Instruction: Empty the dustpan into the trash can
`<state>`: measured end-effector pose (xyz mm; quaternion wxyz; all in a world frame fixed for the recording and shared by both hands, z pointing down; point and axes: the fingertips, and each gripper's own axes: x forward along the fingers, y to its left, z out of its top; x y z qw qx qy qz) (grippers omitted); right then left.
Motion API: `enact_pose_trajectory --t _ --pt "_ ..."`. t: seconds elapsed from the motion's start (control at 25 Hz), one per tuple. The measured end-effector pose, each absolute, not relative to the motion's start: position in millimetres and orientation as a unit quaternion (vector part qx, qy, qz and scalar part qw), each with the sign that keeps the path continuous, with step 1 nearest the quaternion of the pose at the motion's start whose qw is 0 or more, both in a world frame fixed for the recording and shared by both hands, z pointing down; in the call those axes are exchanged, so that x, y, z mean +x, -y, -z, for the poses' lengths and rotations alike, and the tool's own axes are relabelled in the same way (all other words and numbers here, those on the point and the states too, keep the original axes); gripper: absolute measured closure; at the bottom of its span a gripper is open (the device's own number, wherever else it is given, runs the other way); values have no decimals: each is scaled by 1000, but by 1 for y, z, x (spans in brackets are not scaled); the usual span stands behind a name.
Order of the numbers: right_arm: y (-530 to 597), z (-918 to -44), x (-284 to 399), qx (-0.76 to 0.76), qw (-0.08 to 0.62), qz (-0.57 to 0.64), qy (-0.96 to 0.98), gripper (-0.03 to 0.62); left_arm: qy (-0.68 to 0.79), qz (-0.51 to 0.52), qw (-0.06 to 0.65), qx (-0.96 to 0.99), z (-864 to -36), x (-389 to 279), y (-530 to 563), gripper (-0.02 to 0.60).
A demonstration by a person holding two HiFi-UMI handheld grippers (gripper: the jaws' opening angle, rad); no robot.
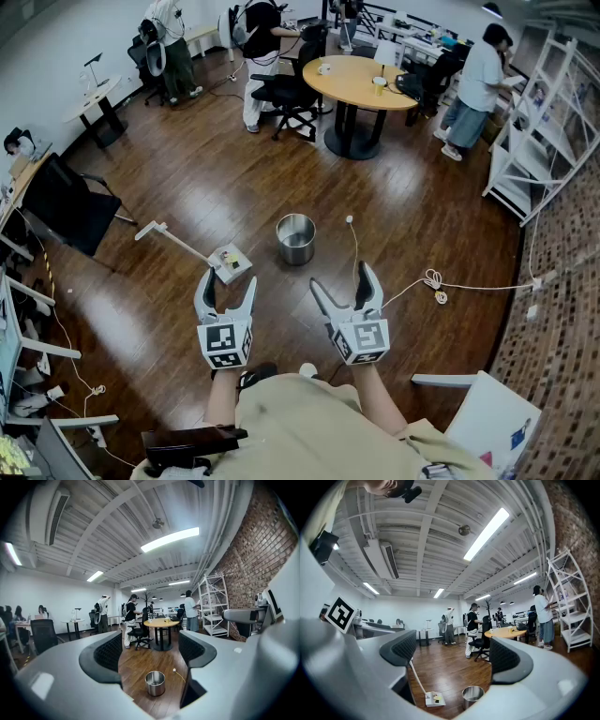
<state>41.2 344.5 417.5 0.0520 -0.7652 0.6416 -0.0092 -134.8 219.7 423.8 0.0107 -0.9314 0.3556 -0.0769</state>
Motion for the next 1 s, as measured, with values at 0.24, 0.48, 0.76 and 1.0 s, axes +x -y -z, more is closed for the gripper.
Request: enact_pose_trajectory --t 0.24,0.48,0.76,1.0 --pt "-313 -426 35 -746 57 19 -664 121 -374 82 8 -924 -428 -143 -201 230" --pt "-259 -432 21 -724 49 20 -688 129 -402 83 -3 -912 -440 -161 -160 233" --pt "-185 -430 17 -722 37 17 -691 129 -407 69 -5 -911 -438 -166 -85 233" --pt "-115 -420 11 -722 23 0 -692 129 -403 51 -11 -914 -435 -168 -19 233"
